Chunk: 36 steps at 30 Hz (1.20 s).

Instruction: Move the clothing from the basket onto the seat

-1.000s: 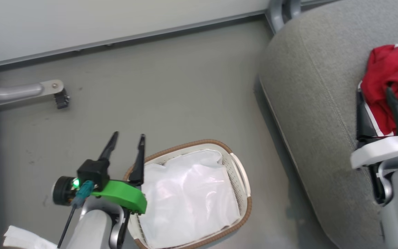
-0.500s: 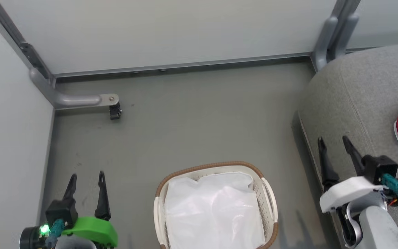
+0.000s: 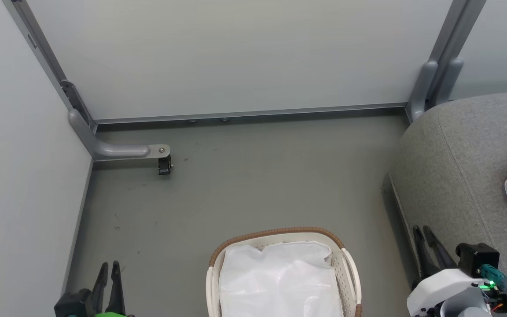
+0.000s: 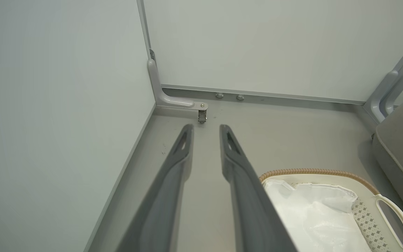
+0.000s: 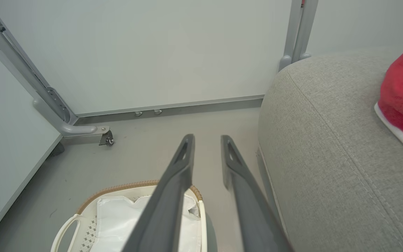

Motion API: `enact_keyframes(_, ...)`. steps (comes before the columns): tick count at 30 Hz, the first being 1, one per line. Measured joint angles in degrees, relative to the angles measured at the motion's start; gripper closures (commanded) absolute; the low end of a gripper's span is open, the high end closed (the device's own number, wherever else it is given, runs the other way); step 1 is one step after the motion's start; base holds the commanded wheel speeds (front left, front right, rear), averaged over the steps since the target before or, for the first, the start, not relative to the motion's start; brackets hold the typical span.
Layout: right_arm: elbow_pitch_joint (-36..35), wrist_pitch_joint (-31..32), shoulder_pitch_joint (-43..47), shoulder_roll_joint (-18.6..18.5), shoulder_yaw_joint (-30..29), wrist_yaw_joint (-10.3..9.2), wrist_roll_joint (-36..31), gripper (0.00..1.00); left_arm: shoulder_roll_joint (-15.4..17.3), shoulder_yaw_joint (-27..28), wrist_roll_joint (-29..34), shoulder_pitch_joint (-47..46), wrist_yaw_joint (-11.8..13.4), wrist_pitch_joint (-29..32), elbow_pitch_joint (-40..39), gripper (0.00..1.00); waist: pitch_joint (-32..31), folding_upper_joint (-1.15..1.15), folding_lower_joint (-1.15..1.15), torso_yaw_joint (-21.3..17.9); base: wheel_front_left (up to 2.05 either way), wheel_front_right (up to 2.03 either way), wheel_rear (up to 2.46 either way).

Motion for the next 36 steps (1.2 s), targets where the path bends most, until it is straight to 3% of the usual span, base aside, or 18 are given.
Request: enact_keyframes(36,-3.8,8.6,0.5,0.3,-0.8,-0.01,32.7,1.00,-0.3,1.6,-33.4,-2.0,-0.6,8.8,-2.7,1.00,-0.2,0.00,0.00,0.1,0.00,0.00,0.00)
